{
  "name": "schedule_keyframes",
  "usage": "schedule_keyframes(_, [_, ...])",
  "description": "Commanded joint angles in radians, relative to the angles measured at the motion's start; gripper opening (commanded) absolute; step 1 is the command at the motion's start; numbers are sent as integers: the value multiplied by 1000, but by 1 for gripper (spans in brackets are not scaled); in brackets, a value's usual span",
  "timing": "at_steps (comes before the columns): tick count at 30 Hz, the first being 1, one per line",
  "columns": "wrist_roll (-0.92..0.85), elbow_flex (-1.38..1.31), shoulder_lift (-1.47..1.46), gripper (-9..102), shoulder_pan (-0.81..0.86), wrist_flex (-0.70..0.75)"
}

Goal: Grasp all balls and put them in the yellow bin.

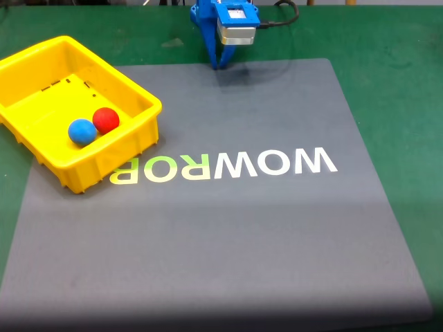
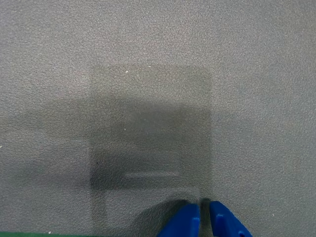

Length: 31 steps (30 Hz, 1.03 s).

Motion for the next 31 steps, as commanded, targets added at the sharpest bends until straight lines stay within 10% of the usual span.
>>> schedule_keyframes(1, [6,31,2,0,-6,17])
schedule_keyframes(31, [-5,31,-3,0,-2,11])
